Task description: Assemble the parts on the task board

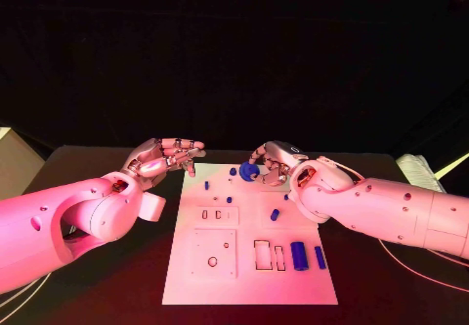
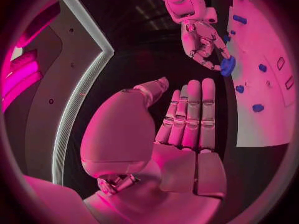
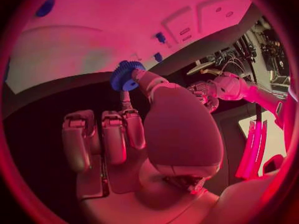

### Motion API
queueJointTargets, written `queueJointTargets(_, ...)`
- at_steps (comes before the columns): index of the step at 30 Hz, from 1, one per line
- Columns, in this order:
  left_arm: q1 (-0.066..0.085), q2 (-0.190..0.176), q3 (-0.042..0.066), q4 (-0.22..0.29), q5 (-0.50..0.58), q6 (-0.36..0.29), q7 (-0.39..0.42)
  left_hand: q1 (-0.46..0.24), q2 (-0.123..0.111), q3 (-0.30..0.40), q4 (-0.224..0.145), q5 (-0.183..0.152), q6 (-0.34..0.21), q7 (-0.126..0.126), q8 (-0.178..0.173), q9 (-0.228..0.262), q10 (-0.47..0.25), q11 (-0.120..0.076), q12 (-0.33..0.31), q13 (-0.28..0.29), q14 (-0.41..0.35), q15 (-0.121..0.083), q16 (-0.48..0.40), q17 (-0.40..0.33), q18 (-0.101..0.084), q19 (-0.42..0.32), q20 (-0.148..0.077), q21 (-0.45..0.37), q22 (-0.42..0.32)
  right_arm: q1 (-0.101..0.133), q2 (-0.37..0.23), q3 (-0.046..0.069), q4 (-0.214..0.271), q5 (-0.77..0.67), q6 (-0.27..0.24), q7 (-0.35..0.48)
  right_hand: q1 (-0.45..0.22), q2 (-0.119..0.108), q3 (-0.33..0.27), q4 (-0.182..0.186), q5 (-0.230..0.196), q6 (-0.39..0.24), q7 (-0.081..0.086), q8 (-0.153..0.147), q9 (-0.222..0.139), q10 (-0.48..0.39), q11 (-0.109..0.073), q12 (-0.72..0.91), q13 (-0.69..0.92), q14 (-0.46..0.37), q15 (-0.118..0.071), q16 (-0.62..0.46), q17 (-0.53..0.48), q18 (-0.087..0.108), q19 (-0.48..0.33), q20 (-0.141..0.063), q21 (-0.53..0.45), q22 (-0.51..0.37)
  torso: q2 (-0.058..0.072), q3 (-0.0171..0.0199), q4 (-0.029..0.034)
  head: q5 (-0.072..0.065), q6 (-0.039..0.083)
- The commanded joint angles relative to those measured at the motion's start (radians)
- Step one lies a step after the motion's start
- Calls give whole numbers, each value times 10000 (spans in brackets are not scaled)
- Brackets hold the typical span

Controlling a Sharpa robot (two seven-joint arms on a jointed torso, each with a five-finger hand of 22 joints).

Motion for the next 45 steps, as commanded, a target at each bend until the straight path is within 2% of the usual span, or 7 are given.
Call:
queueJointTargets(1, 7, 28, 5, 27, -34, 210, 30, -78, 6, -2, 40, 20, -77, 4, -37, 12, -68, -16, 40, 17, -39, 4, -49, -14, 147, -68, 2, 35, 13, 3, 223, 4, -11, -978, -225, -412, -56, -4, 38, -1, -27, 180, -221, 461, 219, 4, -45, 25, 1420, 1075, -68, 37, 2635, -142, 1046, -79, 44, 2630, 16, -3, -4, 34, 0)
queueJointTargets(12, 8, 86, 6, 14, -34, 219, 25, -89, 14, -3, 50, 16, -79, 2, -36, 16, -72, -17, 43, 19, -41, 4, -50, -19, 147, -75, 4, 38, 14, -112, 977, -45, -518, -1325, -35, -747, -71, -17, 62, -10, -57, 159, -219, 458, 216, 2, -44, 21, 1417, 1075, -69, 37, 2635, -142, 1046, -82, 44, 2630, 32, 3, 23, -11, -11)
queueJointTargets(19, 8, 108, 6, 9, -34, 229, 21, -89, 14, -3, 50, 16, -79, 2, -36, 16, -72, -17, 43, 19, -41, 4, -50, -19, 147, -75, 4, 38, 14, -267, 1360, -73, -896, -1491, 132, -949, -90, -21, 77, -8, -77, 147, -215, 457, 214, -5, -41, 12, 1409, 1075, -68, 37, 2635, -142, 1046, -82, 44, 2630, 23, 13, 10, 61, -41)
queueJointTargets(27, 9, 92, 6, 16, -34, 217, 12, -89, 14, -3, 50, 16, -79, 2, -36, 16, -72, -17, 43, 19, -41, 4, -50, -19, 147, -75, 4, 38, 14, -396, 1478, -83, -951, -1502, 323, -921, -116, -28, 89, -4, -104, 142, -215, 461, 213, -2, -39, 12, 1412, 1075, -67, 37, 2635, -142, 1046, -83, 44, 2630, 15, 28, -27, 69, -69)
queueJointTargets(31, 9, 102, 7, 41, -37, 223, 11, -81, 12, -3, 44, 13, -88, 0, -37, 21, -82, -20, 47, 23, -45, 1, -49, -30, 149, -87, 5, 46, 16, -426, 1560, -87, -1005, -1503, 358, -962, -133, -33, 95, -1, -118, 136, -213, 462, 212, -8, -38, 6, 1405, 1075, -66, 37, 2635, -142, 1046, -83, 44, 2630, 21, 18, -35, 52, -78)
queueJointTargets(39, 10, 122, 7, 51, -39, 216, 5, -81, 12, -3, 44, 13, -88, 0, -37, 21, -82, -20, 47, 23, -45, 1, -49, -30, 149, -87, 5, 46, 16, -453, 1683, -100, -1216, -1508, 400, -1046, -173, -36, 109, 11, -143, 119, -208, 460, 209, -28, -34, -14, 1385, 1075, -64, 37, 2635, -142, 1046, -82, 44, 2630, 13, 18, -6, 20, -72)
queueJointTargets(45, 12, 111, 7, 52, -39, 188, -4, -81, 12, -3, 44, 13, -88, 0, -37, 21, -82, -20, 47, 23, -45, 1, -49, -30, 149, -87, 5, 46, 16, -457, 1782, -106, -1412, -1510, 398, -1089, -212, -37, 132, 23, -158, 79, -196, 447, 201, -49, -27, -35, 1365, 1075, -59, 37, 2635, -142, 1046, -81, 44, 2630, 35, 14, 5, 56, -78)
